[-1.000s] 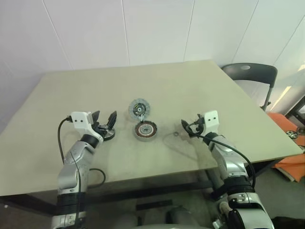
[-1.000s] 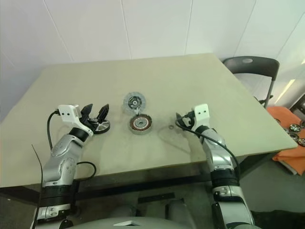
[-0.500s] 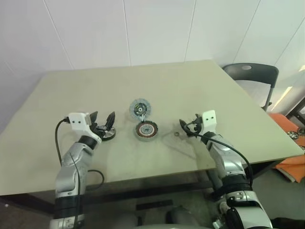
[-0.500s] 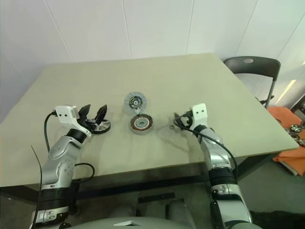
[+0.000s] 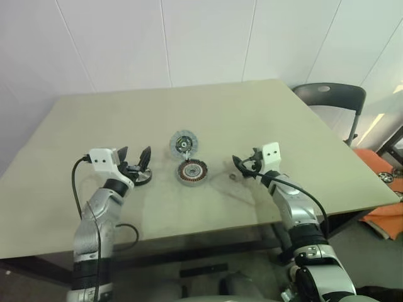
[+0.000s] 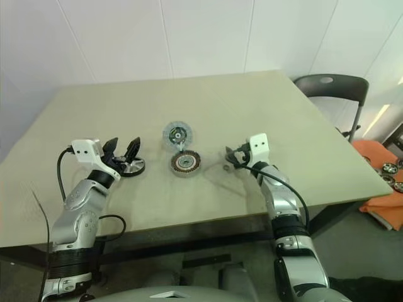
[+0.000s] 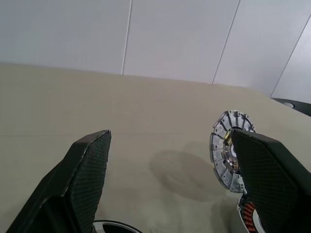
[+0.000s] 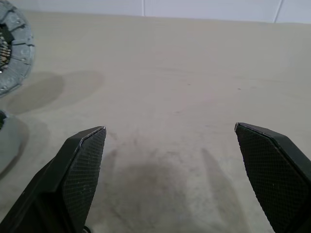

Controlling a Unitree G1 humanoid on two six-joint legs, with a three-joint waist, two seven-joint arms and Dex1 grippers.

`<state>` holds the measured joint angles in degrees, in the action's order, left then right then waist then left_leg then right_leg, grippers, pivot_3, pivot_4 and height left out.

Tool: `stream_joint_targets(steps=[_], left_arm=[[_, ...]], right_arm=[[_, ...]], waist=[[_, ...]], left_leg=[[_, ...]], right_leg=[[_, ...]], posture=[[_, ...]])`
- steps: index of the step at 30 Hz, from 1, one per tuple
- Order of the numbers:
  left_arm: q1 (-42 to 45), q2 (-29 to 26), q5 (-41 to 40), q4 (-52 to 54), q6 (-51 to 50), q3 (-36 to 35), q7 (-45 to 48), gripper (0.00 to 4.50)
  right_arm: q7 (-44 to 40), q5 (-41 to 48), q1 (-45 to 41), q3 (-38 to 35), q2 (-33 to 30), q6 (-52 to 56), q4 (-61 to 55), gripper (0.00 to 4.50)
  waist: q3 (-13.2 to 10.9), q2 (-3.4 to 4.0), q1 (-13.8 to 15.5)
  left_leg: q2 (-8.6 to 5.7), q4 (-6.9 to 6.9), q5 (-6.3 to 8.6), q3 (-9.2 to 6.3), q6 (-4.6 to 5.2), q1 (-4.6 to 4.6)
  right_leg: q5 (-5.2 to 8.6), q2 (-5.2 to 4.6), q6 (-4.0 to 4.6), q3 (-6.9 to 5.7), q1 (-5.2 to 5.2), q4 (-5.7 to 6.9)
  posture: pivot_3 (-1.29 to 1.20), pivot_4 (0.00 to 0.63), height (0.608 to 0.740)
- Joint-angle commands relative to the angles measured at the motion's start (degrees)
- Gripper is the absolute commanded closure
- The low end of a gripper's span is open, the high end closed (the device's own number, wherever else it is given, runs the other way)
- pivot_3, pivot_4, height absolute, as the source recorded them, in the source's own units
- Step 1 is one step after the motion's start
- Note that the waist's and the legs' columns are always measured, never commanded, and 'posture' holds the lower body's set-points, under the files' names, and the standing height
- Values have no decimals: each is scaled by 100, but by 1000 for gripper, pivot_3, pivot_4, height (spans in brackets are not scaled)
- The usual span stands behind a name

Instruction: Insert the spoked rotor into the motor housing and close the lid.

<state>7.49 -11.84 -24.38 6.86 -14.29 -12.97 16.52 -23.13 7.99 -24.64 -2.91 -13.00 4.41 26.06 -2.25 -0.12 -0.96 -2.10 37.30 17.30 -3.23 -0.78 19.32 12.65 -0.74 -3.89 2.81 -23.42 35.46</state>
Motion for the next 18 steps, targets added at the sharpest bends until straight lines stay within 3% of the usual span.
stream_joint_targets(steps=[1, 18], left_arm=[[135, -45, -27, 55, 113, -69, 46, 316], [303, 60, 37, -191, 171, 47, 94, 316]], right_arm=[[17, -16, -63, -58, -67, -146, -200, 61], [146, -7, 77, -137, -227, -107, -405, 61]], waist=[[0, 0, 1], [0, -1, 0]], left_leg=[[0, 1, 0, 0, 0, -1], [-1, 7, -2, 2, -2, -2]], right_leg=[[0, 1, 0, 0, 0, 2], [0, 2, 1, 1, 2, 6]], posture=[[0, 0, 740], [0, 0, 740]])
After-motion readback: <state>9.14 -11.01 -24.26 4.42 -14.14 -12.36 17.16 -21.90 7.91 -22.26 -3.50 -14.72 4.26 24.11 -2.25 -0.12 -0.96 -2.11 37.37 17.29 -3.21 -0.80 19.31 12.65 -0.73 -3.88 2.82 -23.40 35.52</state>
